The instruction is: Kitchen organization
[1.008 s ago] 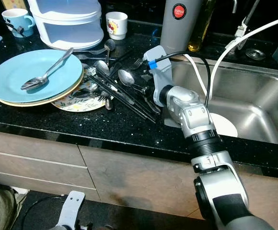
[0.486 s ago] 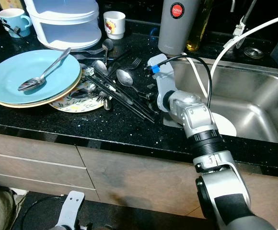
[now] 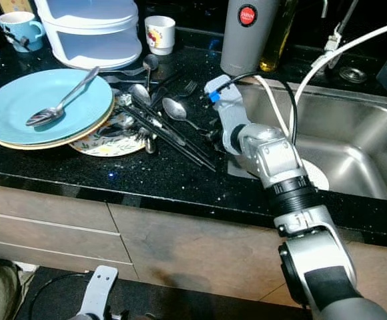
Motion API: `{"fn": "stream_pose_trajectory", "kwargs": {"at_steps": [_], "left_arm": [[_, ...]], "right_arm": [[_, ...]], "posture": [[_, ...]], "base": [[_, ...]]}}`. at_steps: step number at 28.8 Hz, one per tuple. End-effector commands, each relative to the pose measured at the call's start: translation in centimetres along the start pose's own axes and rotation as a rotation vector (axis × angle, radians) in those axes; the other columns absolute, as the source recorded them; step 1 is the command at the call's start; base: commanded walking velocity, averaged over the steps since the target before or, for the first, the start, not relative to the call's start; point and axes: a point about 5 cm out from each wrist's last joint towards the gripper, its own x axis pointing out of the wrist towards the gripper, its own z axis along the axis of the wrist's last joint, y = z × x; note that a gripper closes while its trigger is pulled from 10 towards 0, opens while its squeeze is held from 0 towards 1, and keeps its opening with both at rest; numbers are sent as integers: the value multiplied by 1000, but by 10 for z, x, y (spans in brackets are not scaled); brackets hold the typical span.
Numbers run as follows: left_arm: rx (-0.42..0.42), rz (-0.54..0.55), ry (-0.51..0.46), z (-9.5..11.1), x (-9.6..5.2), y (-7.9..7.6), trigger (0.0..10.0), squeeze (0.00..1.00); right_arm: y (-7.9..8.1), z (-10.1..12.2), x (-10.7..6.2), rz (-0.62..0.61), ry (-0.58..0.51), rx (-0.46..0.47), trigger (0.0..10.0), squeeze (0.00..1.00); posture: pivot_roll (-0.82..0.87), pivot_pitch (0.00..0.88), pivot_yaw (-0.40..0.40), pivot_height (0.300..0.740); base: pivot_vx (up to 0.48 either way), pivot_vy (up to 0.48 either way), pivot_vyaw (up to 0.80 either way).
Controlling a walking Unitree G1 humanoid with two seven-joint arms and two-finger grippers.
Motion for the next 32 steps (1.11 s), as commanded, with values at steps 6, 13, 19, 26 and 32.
{"fn": "stream_pose_trajectory", "kwargs": {"at_steps": [6,13,19,26,32], "left_arm": [[1,-25,56,-15,0,-9,10000,0],[0,-27,56,-16,0,-10,10000,0],[-1,-27,55,-15,0,-10,10000,0],[1,-27,56,-15,1,-10,10000,0],[2,-27,57,-15,1,-10,10000,0]], "right_arm": [[2,-23,0,27,108,60,0,0],[2,-22,0,30,78,136,0,0],[11,13,-2,165,-243,377,0,0],[18,25,-11,309,-395,494,0,0],[18,27,-13,331,-431,518,0,0]], "posture": [[92,95,-119,740],[89,98,-119,740],[88,92,-118,740],[90,84,-115,740],[90,82,-115,740]], "base": [[0,0,0],[0,0,0],[0,0,0],[0,0,0],[0,0,0]]}}
